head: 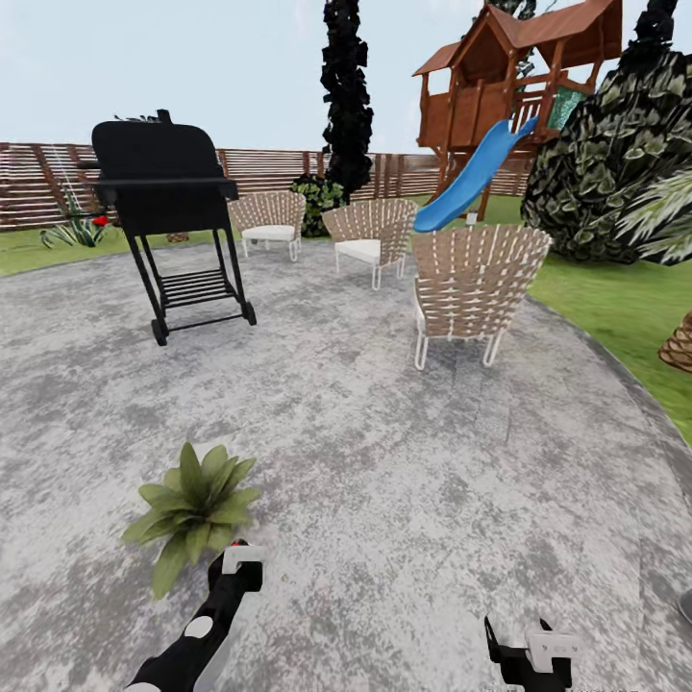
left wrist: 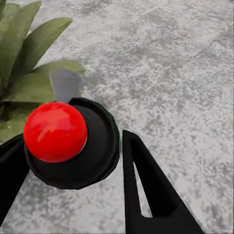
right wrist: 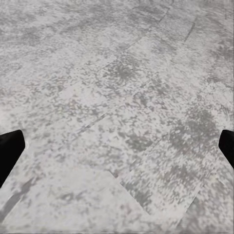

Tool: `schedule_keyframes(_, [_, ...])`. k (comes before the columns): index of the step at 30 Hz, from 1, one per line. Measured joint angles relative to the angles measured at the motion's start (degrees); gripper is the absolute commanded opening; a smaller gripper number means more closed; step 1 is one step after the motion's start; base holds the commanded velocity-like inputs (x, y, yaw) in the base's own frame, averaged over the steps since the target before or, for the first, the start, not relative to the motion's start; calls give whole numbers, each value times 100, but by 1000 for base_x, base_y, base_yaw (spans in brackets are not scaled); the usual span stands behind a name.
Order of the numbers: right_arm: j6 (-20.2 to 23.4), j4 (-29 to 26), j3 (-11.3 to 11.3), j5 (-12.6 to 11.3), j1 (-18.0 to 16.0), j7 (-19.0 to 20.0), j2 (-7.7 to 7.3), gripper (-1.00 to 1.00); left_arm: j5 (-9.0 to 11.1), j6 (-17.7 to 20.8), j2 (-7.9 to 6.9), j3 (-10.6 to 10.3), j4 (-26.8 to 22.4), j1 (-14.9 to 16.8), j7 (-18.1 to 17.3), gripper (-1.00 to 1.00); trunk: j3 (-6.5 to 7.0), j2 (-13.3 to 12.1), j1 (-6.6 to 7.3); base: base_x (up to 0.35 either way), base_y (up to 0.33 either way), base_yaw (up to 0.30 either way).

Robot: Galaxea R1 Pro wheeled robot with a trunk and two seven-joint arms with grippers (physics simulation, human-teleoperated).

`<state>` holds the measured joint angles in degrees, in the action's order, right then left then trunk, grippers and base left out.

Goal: Pick up the pesticide atomizer in the garden and spray insectifuge to fully cover both potted plants in the garden.

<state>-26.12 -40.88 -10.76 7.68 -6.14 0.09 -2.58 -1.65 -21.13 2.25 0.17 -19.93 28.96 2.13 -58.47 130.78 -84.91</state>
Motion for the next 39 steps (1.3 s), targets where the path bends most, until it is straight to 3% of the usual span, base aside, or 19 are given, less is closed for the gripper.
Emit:
schedule_keyframes(8, [-1, 2, 1, 0, -1, 1, 0, 100, 0, 6, -1, 0, -1, 0, 0, -100, 0, 0, 1, -275, 198, 277])
schedule_keyframes(16, [-1, 2, 1, 0, 0, 2, 0, 100, 0, 10, -3, 0, 0, 0, 4, -100, 0, 0, 3, -52, 249, 277])
schedule_keyframes(31, [1, -7, -1, 0, 2, 7, 0, 100, 0, 13, -6, 0, 3, 2, 0, -100, 0, 0, 4, -1, 14, 69])
schedule_keyframes(39, [0, -2, 0, 0, 0, 7, 0, 100, 0, 7, -9, 0, -14, 0, -2, -100, 0, 0, 4, 0, 0, 230])
